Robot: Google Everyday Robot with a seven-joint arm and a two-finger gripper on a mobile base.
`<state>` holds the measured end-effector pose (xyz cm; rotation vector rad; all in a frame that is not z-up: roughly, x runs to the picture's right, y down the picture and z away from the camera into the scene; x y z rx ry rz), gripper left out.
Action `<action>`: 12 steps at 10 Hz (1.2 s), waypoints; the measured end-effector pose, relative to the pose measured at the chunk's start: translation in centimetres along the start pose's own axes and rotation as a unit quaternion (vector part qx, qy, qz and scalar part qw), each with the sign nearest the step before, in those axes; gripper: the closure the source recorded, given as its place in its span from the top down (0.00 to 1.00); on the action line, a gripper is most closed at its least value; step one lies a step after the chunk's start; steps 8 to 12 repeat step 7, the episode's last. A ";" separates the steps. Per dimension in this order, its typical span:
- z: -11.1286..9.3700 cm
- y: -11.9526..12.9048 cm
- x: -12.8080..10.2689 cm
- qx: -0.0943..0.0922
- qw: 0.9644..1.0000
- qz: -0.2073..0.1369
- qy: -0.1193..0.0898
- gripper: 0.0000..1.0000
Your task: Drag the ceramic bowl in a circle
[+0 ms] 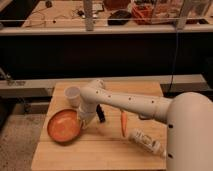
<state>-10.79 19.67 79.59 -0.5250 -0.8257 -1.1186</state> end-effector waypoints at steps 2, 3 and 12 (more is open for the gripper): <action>-0.5 1.4 -0.6 -0.002 1.000 0.011 0.006 0.00; -0.9 2.4 -1.1 -0.010 1.000 0.018 0.013 0.00; -0.8 5.1 -2.3 -0.013 0.999 0.046 0.020 0.00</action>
